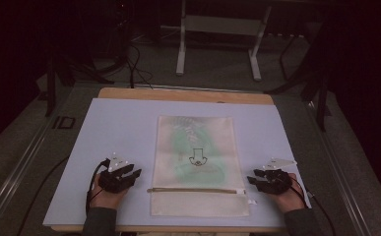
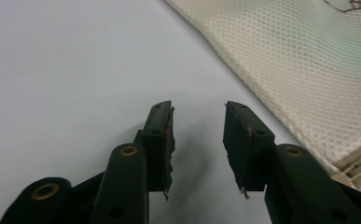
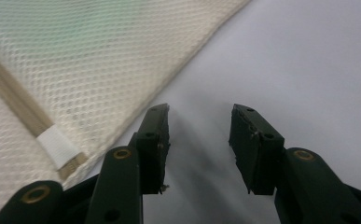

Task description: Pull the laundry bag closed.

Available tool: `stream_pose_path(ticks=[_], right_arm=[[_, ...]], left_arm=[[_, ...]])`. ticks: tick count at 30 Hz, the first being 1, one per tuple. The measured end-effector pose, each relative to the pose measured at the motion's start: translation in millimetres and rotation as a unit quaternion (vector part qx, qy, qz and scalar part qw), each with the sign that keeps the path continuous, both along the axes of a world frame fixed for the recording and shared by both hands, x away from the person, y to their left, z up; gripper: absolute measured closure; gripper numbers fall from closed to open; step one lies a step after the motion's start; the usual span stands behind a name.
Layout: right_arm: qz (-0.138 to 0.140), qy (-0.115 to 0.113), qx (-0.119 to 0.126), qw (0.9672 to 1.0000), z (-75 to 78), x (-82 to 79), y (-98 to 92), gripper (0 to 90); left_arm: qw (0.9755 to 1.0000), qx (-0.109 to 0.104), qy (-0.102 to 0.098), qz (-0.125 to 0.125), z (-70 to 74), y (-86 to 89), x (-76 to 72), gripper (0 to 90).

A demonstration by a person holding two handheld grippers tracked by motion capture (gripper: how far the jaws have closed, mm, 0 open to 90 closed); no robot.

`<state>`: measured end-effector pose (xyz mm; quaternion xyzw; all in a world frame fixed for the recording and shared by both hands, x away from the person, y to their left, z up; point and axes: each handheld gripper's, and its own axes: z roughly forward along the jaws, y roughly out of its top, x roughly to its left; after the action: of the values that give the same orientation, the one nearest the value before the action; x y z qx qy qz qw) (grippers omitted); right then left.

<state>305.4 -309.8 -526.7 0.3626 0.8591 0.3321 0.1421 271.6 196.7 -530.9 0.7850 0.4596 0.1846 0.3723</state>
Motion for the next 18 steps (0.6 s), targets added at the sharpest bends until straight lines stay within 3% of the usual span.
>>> stream_pose_path(ticks=[18], right_arm=[[0.048, 0.017, -0.035, 0.9981, 8.8, -7.3, 17.8, 57.1]], left_arm=[[0.9998, -0.004, 0.006, -0.017, -1.9, 1.1, 1.2, 64.0]])
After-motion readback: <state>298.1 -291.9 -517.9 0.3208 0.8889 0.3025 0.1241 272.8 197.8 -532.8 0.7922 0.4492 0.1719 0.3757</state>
